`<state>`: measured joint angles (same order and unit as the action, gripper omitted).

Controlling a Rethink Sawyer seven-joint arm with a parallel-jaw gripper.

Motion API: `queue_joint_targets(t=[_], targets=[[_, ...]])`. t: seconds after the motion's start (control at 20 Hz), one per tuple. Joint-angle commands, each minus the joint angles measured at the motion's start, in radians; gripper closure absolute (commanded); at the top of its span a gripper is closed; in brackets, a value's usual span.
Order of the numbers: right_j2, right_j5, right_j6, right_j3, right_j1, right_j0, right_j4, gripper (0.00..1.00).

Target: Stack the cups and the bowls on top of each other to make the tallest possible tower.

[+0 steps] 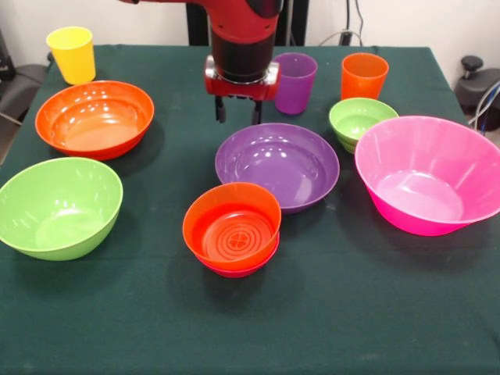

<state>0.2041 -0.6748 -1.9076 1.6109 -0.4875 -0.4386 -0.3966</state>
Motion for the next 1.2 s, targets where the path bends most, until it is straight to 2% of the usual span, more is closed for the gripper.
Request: queue_joint_targets(t=[0.05, 0.3, 0.5, 0.95, 1.2], targets=[[0.107, -0.121, 0.102, 0.064, -0.083, -0.012, 0.034, 0.00], [0.115, -0.145, 0.103, 0.117, -0.128, -0.015, 0.049, 0.00], [0.117, -0.141, 0.095, 0.127, -0.124, -0.015, 0.047, 0.00], [0.115, -0.150, 0.087, 0.056, -0.063, -0.004, 0.027, 0.00], [0.113, -0.148, 0.081, 0.050, -0.055, -0.003, 0.021, 0.00]])
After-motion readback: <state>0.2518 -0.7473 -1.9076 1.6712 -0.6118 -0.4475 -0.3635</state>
